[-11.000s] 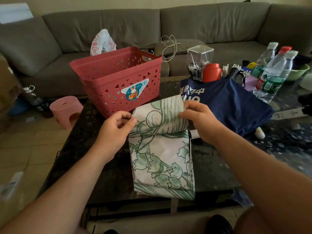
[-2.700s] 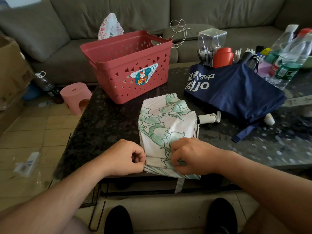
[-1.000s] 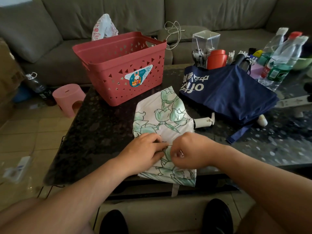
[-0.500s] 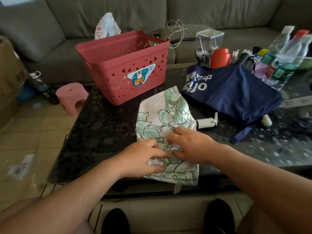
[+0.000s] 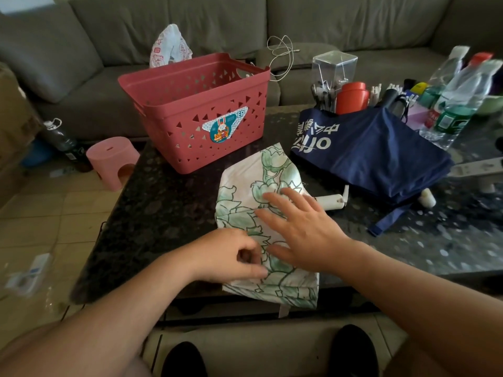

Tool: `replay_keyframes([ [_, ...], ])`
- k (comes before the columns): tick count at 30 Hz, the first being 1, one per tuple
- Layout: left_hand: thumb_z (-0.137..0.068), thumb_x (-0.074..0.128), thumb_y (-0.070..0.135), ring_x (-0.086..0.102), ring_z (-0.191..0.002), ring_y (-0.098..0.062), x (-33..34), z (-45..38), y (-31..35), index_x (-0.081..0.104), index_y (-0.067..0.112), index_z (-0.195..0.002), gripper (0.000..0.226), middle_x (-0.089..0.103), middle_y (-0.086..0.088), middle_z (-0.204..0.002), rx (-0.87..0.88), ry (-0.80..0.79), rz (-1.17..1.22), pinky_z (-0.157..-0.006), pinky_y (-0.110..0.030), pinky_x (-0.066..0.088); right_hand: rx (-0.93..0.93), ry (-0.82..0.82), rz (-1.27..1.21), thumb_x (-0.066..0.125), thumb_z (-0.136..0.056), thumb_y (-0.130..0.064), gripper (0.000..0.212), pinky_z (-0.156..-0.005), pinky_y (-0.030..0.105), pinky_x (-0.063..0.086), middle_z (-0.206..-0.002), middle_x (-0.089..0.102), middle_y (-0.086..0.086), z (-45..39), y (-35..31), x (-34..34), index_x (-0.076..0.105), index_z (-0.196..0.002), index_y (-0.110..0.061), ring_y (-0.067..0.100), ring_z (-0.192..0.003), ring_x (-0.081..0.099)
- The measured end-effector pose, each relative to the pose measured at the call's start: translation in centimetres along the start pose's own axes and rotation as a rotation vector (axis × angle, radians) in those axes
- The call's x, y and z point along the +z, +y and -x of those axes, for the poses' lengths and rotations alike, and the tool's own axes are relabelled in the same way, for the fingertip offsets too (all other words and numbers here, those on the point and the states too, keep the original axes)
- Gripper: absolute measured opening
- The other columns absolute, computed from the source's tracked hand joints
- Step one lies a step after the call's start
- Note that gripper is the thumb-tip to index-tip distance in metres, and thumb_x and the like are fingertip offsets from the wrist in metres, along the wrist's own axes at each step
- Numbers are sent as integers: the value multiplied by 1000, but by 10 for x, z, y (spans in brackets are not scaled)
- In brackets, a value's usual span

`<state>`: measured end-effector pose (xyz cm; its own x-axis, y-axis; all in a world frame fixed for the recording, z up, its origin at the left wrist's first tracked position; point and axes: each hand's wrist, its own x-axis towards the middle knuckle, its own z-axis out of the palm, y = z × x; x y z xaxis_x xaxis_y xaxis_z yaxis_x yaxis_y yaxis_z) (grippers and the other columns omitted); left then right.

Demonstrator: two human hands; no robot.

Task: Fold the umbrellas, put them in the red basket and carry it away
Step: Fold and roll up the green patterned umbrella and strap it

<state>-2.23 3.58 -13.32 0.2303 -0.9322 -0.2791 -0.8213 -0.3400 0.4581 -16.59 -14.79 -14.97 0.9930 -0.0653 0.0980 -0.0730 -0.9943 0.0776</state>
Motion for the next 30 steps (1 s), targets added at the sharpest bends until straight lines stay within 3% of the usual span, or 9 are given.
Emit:
replay_keyframes([
  [4,-96,73,45,71,-69,-8,-24,-8,-19,77,35,-90,12,76,1,-79,-138,255,436,-71,-34,59,22,-136,1,20,-99,-74,78,-122,66,-12,-170,-28,-1,6,-4,20,-10,-163,-42,36,-154,-30],
  [8,-92,75,48,65,-89,-14,-40,-25,-48,69,32,-103,20,69,4,-96,-395,619,451,-70,-30,45,13,-113,25,21,-101,-73,77,-121,69,-10,-170,-28,0,4,-3,18,-6,-164,-39,37,-153,-32],
  [11,-87,75,62,63,-106,-12,-34,-34,-56,63,33,-126,50,66,10,-116,-486,476,526,-83,-30,48,-91,-47,71,36,-105,-57,65,-120,75,9,-175,-2,4,6,-7,21,29,-162,-27,40,-159,-9],
  [15,-79,79,64,75,-98,-10,-33,-43,-56,74,33,-116,49,79,13,-105,-437,424,629,-94,-40,60,-241,-20,-28,43,-107,-26,45,-116,59,40,-166,37,7,11,-12,31,48,-150,-14,38,-156,24],
  [19,-79,91,42,80,-88,-15,-34,-48,-51,69,25,-114,44,81,3,-101,-465,406,791,-83,-45,66,-157,-182,-139,25,-108,-55,66,-128,58,7,-175,2,4,19,-24,29,12,-166,-27,28,-159,-14],
  [22,-72,97,32,79,-97,-18,-37,-47,-52,69,19,-119,56,81,0,-106,-475,276,882,-91,-45,64,-183,-287,-128,9,-105,-68,72,-126,61,-5,-171,-23,3,22,-30,27,-7,-165,-32,25,-153,-33],
  [24,-75,95,22,76,-104,-18,-41,-44,-50,71,20,-118,50,81,3,-107,-467,150,846,-91,-40,62,-188,-339,-118,3,-101,-69,74,-126,59,-9,-169,-31,1,20,-27,27,-14,-163,-33,23,-151,-38],
  [27,-77,93,10,75,-94,-14,-39,-44,-44,75,23,-107,37,82,5,-97,-461,150,660,-68,-26,59,-202,-370,-99,12,-105,-66,72,-126,57,-12,-167,-33,-1,13,-21,23,-17,-162,-34,21,-150,-40],
  [30,-69,98,13,76,-91,-12,-35,-48,-43,77,25,-102,41,81,8,-93,-412,262,466,-78,-30,62,-200,-395,-92,13,-105,-66,71,-126,54,-13,-166,-35,-3,8,-17,22,-19,-161,-36,19,-150,-40],
])
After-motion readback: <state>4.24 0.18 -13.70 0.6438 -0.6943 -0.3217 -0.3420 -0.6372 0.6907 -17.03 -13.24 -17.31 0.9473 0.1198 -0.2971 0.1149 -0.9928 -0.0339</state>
